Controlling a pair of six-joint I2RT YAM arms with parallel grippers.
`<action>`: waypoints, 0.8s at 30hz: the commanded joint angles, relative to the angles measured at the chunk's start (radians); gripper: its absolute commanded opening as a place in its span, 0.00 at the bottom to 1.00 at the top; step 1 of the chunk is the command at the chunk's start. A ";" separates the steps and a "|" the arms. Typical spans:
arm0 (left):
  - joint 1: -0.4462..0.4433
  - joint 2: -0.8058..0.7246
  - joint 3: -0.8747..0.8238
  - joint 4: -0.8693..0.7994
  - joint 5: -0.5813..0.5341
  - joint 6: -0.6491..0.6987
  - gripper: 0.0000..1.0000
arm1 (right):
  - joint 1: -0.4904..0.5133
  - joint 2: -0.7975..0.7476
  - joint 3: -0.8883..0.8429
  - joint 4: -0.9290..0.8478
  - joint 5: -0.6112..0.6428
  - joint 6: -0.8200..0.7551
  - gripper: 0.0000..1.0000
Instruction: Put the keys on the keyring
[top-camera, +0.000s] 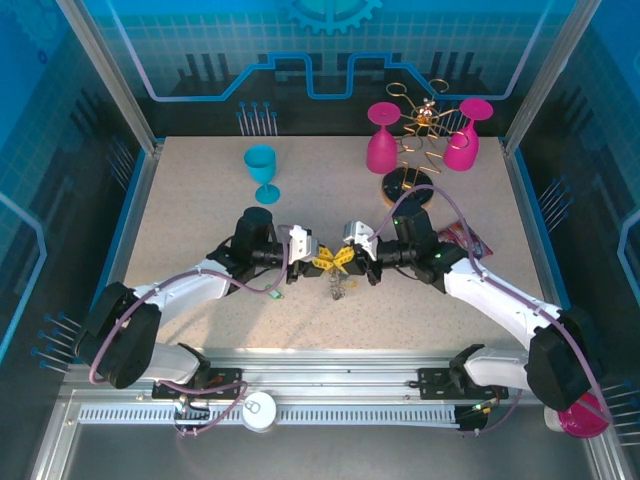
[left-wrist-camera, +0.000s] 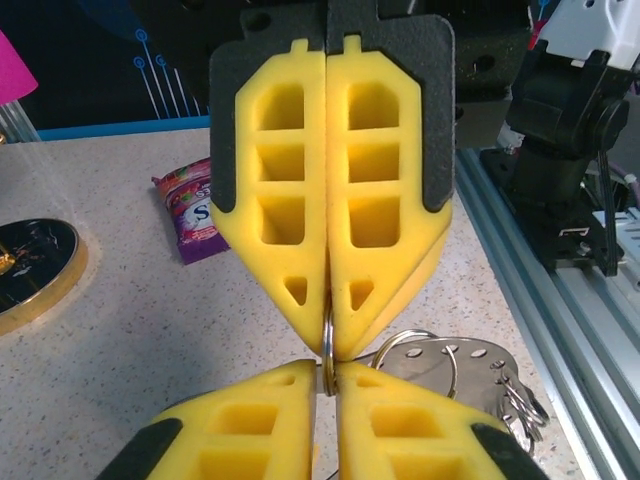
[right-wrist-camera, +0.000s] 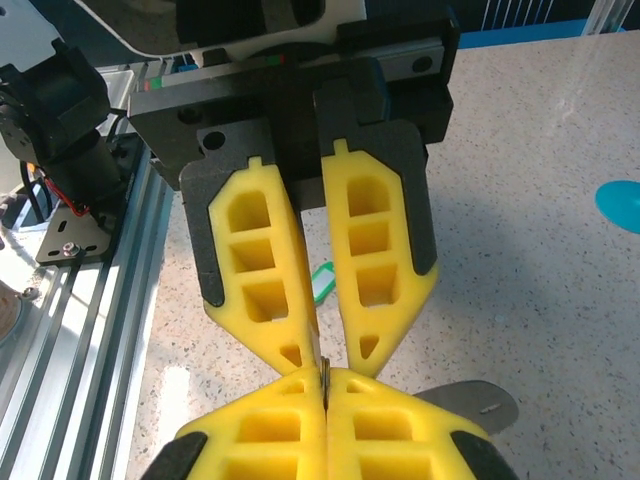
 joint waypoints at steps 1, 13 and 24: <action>-0.006 0.012 -0.010 0.052 0.036 -0.021 0.10 | 0.024 0.005 -0.008 0.056 -0.041 0.011 0.00; -0.035 -0.057 0.053 -0.201 -0.176 0.120 0.00 | 0.024 -0.129 -0.029 -0.111 0.296 -0.089 0.43; -0.086 -0.160 0.124 -0.495 -0.402 0.253 0.00 | 0.049 -0.287 -0.123 -0.120 0.341 -0.262 0.33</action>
